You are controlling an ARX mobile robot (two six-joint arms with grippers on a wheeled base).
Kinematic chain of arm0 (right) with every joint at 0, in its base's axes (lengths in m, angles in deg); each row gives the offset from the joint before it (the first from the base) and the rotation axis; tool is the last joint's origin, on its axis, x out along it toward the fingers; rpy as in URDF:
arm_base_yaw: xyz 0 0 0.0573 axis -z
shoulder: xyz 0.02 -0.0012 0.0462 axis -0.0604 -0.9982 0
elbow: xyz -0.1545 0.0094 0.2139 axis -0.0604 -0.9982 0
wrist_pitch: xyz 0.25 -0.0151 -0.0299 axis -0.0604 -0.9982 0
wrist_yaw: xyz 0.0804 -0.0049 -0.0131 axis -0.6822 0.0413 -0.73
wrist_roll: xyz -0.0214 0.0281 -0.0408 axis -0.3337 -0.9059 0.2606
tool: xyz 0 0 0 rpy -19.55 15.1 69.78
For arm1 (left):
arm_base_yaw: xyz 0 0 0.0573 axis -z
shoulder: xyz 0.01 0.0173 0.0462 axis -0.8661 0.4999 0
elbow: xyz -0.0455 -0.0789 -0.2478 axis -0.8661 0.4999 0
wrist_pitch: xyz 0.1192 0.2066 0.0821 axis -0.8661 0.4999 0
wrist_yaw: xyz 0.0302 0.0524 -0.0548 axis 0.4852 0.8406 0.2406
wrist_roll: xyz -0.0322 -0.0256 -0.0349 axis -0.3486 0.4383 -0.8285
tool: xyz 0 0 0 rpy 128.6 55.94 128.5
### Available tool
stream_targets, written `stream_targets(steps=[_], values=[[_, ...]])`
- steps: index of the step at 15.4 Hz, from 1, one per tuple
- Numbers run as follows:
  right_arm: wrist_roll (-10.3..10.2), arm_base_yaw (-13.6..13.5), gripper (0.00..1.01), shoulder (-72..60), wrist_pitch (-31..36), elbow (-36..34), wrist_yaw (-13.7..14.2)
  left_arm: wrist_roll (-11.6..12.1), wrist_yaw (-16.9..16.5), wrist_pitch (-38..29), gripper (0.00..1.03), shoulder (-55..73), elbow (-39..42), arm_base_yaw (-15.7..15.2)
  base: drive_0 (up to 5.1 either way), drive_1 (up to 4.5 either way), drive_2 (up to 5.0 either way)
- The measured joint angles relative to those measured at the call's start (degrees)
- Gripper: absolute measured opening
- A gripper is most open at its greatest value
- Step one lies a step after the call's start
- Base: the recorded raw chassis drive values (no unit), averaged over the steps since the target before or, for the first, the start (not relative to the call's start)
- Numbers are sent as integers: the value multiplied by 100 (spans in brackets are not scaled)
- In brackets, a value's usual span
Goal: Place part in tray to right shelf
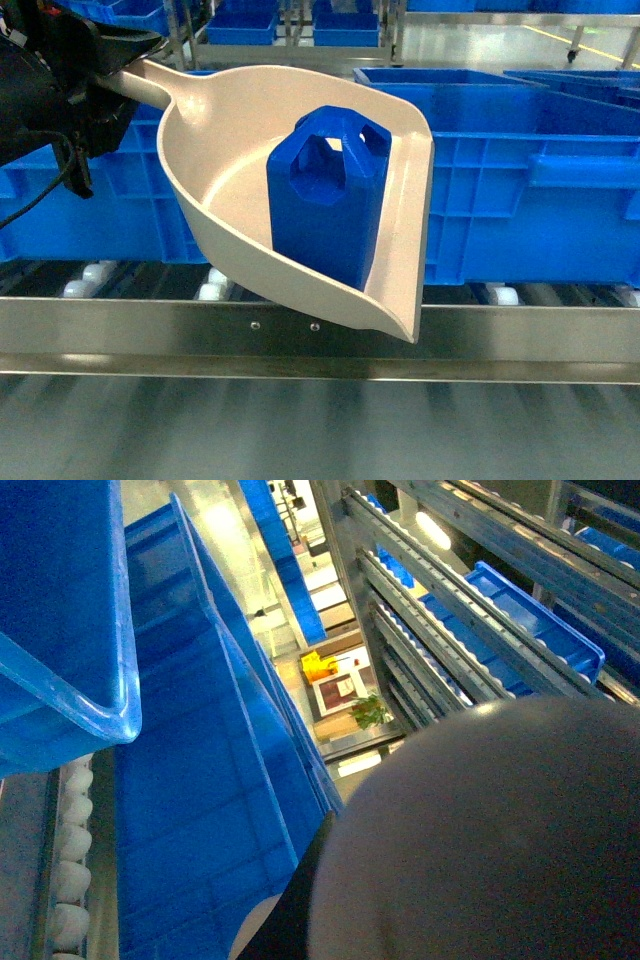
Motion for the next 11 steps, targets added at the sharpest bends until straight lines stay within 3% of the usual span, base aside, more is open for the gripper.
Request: stream_targets(steps=[11], values=[[0, 0, 98, 0, 0, 0, 0, -4, 2, -2, 13, 0, 2, 0, 0, 0, 0]])
